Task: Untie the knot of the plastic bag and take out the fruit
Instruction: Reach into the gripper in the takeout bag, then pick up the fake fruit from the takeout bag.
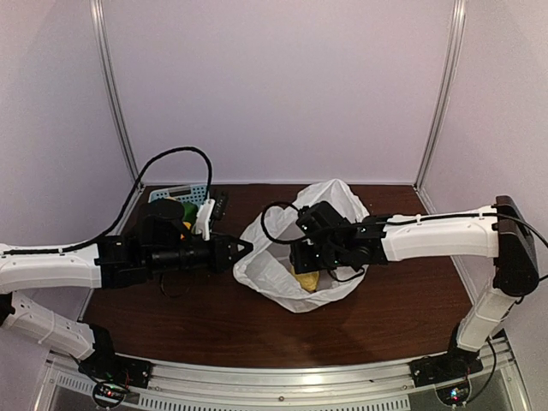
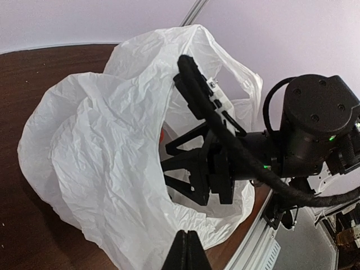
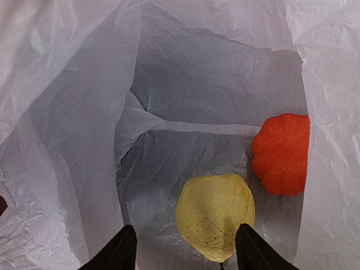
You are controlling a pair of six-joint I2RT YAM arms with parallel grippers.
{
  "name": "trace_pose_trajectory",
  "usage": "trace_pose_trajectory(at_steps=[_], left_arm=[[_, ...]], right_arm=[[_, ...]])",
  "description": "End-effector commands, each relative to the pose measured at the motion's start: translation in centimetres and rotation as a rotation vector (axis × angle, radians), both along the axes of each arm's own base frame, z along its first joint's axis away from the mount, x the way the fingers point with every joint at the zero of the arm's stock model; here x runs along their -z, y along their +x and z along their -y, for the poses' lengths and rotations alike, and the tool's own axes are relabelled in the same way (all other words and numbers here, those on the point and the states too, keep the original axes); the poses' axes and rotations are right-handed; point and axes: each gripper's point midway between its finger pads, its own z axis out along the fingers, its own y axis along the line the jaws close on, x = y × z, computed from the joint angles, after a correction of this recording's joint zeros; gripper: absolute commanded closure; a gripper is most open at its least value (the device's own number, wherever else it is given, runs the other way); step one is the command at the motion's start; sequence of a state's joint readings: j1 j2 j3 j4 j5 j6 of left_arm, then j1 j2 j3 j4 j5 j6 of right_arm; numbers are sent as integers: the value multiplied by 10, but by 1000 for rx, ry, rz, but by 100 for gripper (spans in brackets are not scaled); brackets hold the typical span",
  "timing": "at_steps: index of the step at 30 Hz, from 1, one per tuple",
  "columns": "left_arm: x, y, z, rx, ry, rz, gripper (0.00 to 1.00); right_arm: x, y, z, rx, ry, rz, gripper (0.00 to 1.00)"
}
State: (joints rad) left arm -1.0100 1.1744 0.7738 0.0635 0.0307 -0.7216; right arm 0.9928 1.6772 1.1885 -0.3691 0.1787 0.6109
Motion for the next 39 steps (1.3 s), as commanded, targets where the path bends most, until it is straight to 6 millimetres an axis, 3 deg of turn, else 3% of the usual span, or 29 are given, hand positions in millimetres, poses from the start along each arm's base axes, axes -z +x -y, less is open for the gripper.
trace_pose_trajectory(at_steps=[1, 6, 20, 24, 26, 29, 35, 39], left_arm=[[-5, 1, -5, -28, -10, 7, 100], [-6, 4, -9, -51, -7, 12, 100], [-6, 4, -12, -63, -7, 8, 100], [-6, 4, -13, -66, -8, 7, 100], [-6, 4, -13, -67, -7, 7, 100], [-5, 4, -13, -69, -5, 5, 100], [-5, 5, -13, -73, -5, 3, 100], [-7, 5, -13, -77, -4, 6, 100]], right_arm=[[11, 10, 13, 114, -4, 36, 39], [28, 9, 14, 115, -12, 17, 38], [67, 8, 6, 103, -30, -28, 23], [75, 9, 3, 99, -33, -37, 27], [75, 9, 2, 94, -30, -37, 41], [69, 9, 0, 87, -25, -29, 50], [55, 6, 1, 68, -11, -14, 53], [29, 0, -1, 20, 20, 30, 54]])
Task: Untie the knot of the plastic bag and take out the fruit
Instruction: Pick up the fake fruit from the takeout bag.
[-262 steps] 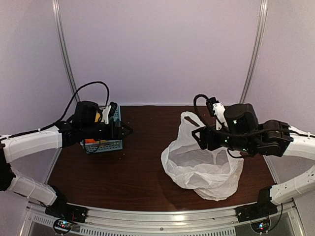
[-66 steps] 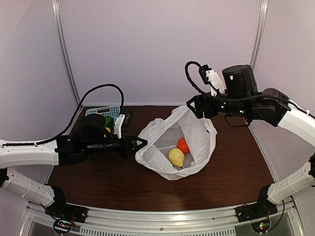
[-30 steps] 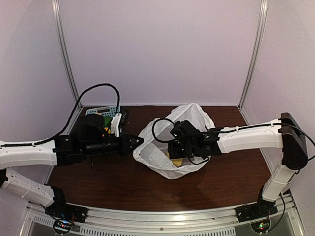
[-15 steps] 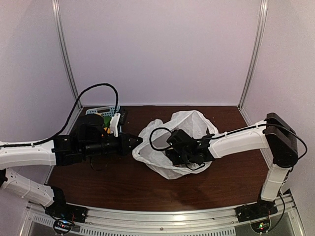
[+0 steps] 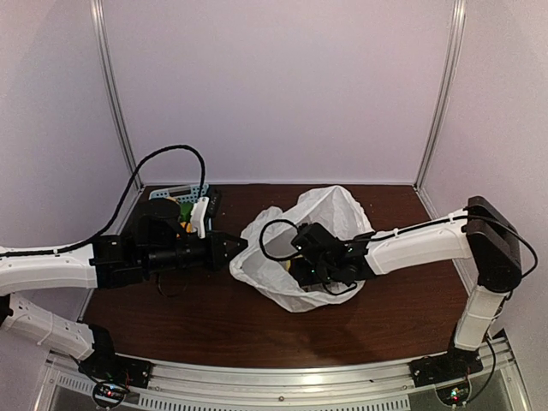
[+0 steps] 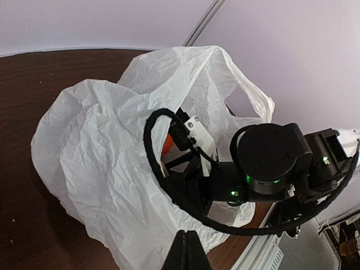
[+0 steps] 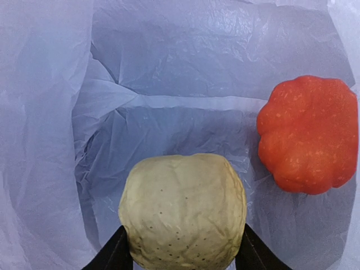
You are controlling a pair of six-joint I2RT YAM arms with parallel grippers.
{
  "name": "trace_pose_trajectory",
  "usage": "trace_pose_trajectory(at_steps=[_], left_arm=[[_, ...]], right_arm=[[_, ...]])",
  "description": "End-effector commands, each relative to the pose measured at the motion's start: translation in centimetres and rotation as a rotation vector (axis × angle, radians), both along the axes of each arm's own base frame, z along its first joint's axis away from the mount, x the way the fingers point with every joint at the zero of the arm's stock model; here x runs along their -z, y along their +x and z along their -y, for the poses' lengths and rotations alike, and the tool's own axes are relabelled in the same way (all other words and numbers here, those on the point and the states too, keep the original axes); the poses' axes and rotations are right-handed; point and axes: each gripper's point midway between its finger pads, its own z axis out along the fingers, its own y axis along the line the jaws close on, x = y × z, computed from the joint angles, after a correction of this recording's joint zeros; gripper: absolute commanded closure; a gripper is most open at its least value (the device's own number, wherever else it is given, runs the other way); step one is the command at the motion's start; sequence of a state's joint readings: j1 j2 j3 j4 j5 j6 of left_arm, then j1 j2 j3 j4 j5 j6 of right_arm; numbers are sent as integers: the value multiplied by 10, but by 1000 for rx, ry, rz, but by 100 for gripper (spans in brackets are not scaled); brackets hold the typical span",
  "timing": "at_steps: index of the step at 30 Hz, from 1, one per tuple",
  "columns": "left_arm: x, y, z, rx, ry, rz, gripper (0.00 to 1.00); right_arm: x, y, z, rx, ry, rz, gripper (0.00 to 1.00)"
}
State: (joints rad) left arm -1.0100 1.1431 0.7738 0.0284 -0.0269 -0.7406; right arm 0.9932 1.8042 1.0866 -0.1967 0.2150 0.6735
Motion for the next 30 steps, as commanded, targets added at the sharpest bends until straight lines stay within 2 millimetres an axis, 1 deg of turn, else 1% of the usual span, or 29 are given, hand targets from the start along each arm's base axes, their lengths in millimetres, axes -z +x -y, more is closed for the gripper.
trace_pose_trajectory(at_steps=[1, 2, 3, 5, 6, 7, 8, 11, 12, 13, 16, 18, 20, 22, 23, 25, 27, 29, 30], left_arm=[[-4, 1, -3, -17, -4, 7, 100], [-7, 1, -2, -15, -4, 10, 96], [-9, 2, -1, -14, -1, 14, 89], [-7, 1, -1, -7, 28, 13, 77], [-9, 1, -2, -6, 32, 19, 67], [-11, 2, -3, -9, 38, 30, 57], [-13, 3, -4, -12, 43, 40, 47], [-24, 6, -10, -35, 68, 73, 25], [-28, 8, -15, -47, 95, 89, 19], [-33, 9, -18, -57, 111, 106, 15], [-57, 10, -25, -61, 128, 171, 11], [-78, 7, -26, -42, 111, 231, 9], [-100, 1, -21, 10, 78, 297, 9], [-118, -9, -11, 90, 33, 346, 9], [-125, -15, -3, 145, 10, 356, 9], [-135, -27, 13, 242, -36, 359, 9], [-141, -38, 29, 334, -96, 357, 9], [-139, -43, 41, 389, -134, 336, 8], [-142, -43, 45, 399, -161, 339, 8]], right_arm=[[-44, -9, -3, -67, 50, 71, 54], [-51, -12, -1, -80, 56, 81, 54], [-59, -16, 0, -94, 69, 92, 55], [-75, -25, 4, -123, 100, 115, 55], [-83, -29, 6, -140, 120, 126, 55], [-97, -34, 9, -155, 154, 144, 54], [-101, -37, 10, -167, 168, 150, 54], [-129, -46, 17, -197, 238, 193, 54], [-142, -50, 18, -209, 269, 214, 54], [-153, -52, 20, -216, 294, 233, 54], [-188, -57, 19, -251, 383, 302, 52], [-214, -60, 15, -284, 450, 352, 51], [-237, -64, 9, -325, 514, 400, 50], [-263, -70, 0, -384, 582, 443, 50], [-272, -74, -4, -412, 608, 459, 50], [-286, -79, -12, -464, 649, 485, 49], [-295, -84, -20, -515, 673, 499, 49], [-301, -89, -28, -561, 688, 504, 49], [-304, -92, -31, -581, 694, 510, 49]])
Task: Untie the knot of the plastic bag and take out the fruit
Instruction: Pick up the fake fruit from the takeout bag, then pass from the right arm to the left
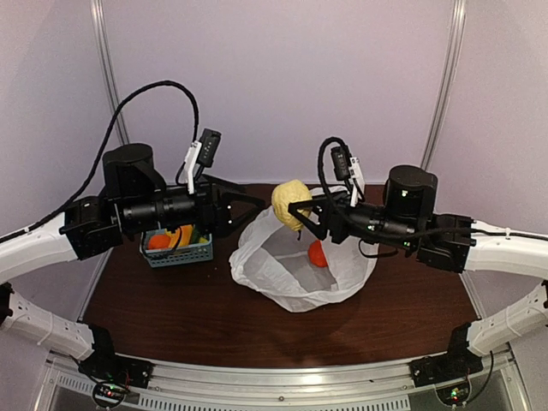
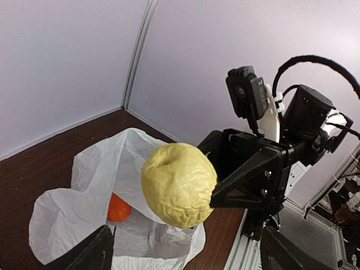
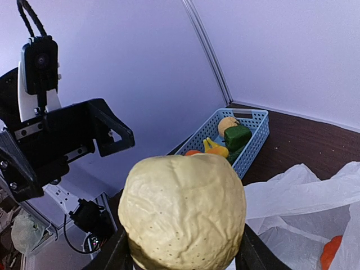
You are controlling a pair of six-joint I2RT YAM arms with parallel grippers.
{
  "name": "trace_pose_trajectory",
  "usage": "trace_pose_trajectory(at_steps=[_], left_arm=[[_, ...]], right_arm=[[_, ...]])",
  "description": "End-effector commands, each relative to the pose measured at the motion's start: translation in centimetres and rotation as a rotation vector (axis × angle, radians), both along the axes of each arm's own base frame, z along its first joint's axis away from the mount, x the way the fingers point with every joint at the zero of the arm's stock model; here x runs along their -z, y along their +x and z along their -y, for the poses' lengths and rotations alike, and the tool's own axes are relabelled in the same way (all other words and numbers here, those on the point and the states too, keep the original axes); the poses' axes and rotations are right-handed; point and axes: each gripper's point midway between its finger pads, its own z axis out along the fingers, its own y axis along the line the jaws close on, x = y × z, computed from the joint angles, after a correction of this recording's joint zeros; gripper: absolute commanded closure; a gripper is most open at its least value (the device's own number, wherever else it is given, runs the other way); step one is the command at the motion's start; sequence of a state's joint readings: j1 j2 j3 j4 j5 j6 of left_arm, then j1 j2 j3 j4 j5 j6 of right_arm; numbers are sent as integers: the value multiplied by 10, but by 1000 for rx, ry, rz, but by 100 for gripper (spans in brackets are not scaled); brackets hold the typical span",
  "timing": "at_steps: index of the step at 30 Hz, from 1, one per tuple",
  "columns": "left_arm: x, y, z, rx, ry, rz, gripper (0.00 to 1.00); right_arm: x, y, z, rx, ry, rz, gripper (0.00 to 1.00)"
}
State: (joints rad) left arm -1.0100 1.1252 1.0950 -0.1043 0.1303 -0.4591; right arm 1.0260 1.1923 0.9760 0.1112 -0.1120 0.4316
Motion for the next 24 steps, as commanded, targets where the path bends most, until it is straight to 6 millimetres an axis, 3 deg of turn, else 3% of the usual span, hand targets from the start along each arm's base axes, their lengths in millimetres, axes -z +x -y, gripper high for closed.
trace_pose_trajectory(at_steps=[1, 10, 24], left_arm=[[-11, -22, 30, 202, -87, 15, 7], [-12, -15, 29, 166, -164, -45, 4], [-9, -18, 31, 204, -220, -93, 40]], right_arm=[[-33, -21, -23, -150, 68, 96, 49], [-35, -36, -37, -230, 67, 113, 49], [-36, -40, -39, -247, 63, 124, 48]])
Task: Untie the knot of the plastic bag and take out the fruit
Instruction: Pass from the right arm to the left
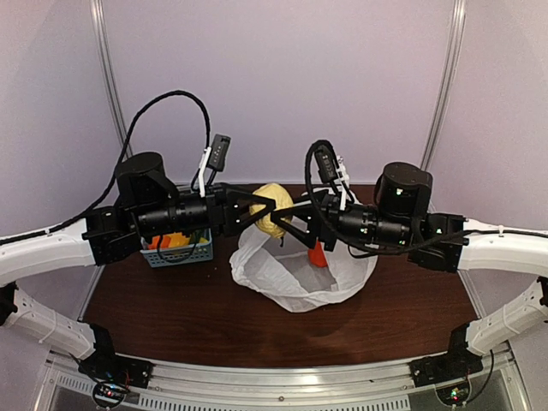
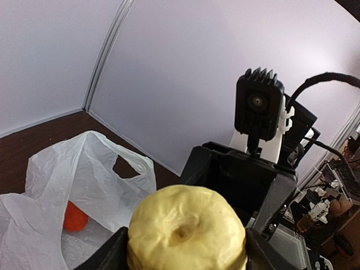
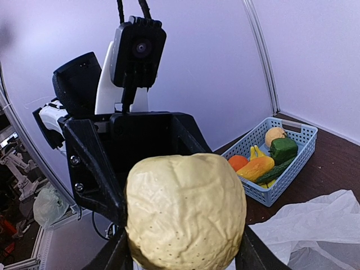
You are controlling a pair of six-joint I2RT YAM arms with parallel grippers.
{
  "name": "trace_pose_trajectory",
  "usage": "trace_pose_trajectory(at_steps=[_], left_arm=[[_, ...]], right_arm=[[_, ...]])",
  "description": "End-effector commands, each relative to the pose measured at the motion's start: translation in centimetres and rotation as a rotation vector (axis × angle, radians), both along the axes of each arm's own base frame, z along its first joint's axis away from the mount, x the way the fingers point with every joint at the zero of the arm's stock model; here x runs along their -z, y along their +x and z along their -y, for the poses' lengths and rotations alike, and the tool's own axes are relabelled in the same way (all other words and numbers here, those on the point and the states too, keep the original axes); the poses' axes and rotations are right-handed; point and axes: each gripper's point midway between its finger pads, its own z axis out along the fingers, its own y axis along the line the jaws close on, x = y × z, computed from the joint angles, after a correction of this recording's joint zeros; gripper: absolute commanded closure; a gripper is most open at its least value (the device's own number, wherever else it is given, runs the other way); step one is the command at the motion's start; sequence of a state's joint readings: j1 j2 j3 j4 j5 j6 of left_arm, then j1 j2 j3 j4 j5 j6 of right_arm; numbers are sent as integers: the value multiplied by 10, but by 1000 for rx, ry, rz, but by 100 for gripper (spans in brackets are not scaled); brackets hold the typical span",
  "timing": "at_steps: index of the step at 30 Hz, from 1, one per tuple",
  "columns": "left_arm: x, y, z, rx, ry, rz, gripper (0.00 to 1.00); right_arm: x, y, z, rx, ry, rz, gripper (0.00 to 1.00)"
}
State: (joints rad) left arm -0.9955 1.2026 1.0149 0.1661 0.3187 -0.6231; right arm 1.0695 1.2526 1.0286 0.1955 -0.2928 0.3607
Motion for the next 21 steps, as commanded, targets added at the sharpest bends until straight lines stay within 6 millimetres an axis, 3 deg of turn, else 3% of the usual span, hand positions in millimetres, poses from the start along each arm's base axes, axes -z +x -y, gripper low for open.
trace_pose_trajectory(at_steps=[1, 5, 13, 18, 21], left_arm=[[-13, -7, 1, 41, -66, 9, 44], [-11, -9, 2, 56, -73, -2, 56], [-9, 0, -6, 18, -68, -30, 66], [-15, 22, -29, -69, -31, -10, 68], [-9, 49, -56, -173, 38, -13, 68]], right_arm=[[-13, -4, -3, -18, 23, 31, 47], [-12, -1, -2, -2, 20, 31, 41], [-3, 5, 6, 52, -4, 29, 3], [-5, 13, 27, 153, 0, 38, 1], [-7, 17, 41, 210, 2, 46, 1]])
